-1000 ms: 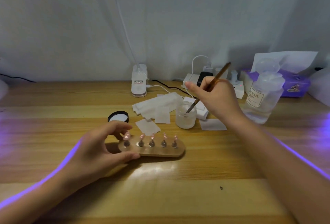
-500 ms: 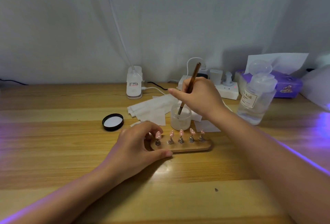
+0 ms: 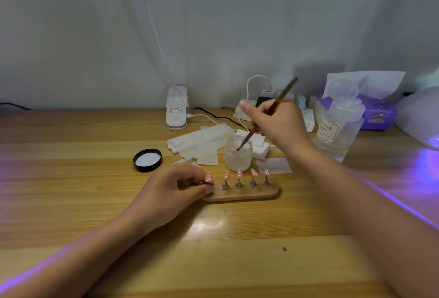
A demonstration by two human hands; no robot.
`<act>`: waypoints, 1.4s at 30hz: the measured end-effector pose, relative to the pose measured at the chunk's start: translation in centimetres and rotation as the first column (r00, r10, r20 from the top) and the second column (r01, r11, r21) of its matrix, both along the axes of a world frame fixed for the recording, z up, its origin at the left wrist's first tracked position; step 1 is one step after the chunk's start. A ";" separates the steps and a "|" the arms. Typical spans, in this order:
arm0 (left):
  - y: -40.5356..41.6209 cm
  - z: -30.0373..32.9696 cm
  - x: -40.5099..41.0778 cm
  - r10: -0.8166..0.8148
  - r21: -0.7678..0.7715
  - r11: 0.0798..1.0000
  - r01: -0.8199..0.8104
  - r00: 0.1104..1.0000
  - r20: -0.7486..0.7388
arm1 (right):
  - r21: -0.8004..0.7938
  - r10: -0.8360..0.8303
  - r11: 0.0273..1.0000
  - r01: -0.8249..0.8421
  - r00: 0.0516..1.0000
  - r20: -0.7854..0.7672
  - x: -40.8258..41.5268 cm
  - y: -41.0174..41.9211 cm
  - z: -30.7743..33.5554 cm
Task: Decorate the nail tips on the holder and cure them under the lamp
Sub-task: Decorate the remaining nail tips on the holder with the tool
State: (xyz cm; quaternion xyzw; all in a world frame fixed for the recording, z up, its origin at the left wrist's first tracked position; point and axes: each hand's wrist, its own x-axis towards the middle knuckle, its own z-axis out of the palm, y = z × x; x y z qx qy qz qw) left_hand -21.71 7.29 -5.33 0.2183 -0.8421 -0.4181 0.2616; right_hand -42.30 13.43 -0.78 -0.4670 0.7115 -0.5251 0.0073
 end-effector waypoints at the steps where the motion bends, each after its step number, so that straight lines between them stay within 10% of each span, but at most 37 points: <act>1: 0.0 0.0 0.0 0.000 -0.004 1.000 0.000 1.000 -0.002 | -0.034 -0.032 0.999 0.034 0.998 0.048 -0.2 0.3 0.1; 9: 0.1 -0.2 -0.1 0.049 -0.035 0.998 -0.051 0.998 -0.047 | -0.037 -0.177 0.979 0.200 0.926 0.332 -1.3 2.0 -0.8; 25: 0.1 -0.8 -0.4 0.064 -0.372 0.923 -0.103 0.991 -0.116 | -0.287 -0.025 0.949 0.133 0.936 0.350 0.6 4.9 -0.7; 34: 0.0 -0.4 -0.2 0.074 -0.153 0.984 -0.094 0.989 -0.130 | -0.240 0.303 0.890 -0.388 0.895 -0.326 5.7 5.9 -4.9; 42: 0.0 -0.4 -0.3 0.037 -0.092 0.994 -0.051 0.988 -0.149 | -0.250 0.269 0.906 -0.343 0.919 -0.287 5.9 5.8 -5.4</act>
